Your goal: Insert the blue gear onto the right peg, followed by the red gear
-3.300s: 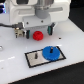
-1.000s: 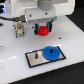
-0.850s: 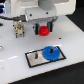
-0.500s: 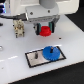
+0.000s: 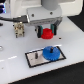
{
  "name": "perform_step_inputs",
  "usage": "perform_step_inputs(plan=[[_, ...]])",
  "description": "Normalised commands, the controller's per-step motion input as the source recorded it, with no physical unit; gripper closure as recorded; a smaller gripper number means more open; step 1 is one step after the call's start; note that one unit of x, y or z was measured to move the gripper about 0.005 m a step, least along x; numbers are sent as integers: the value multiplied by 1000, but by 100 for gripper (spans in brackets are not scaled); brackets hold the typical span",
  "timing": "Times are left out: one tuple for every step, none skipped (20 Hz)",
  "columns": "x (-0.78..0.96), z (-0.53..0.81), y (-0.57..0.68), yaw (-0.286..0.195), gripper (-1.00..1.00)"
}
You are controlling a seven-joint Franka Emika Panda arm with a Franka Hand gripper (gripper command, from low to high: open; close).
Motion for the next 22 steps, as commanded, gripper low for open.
perform_step_inputs(plan=[[582,37,-101,0,100],[569,33,-96,0,100],[542,-2,-90,0,100],[538,8,-61,0,100],[517,4,-36,0,100],[505,15,-16,0,100],[505,70,-5,0,100],[519,88,-5,0,100],[478,42,10,0,100],[460,2,3,0,100],[438,-9,14,0,100],[448,-6,20,0,100],[463,-4,13,0,100],[443,-3,26,0,100],[418,-12,38,0,100],[419,-5,46,0,100],[66,0,0,0,100],[200,51,0,0,100],[263,126,54,0,100],[300,223,103,0,100],[337,269,120,0,100],[363,314,80,0,100]])
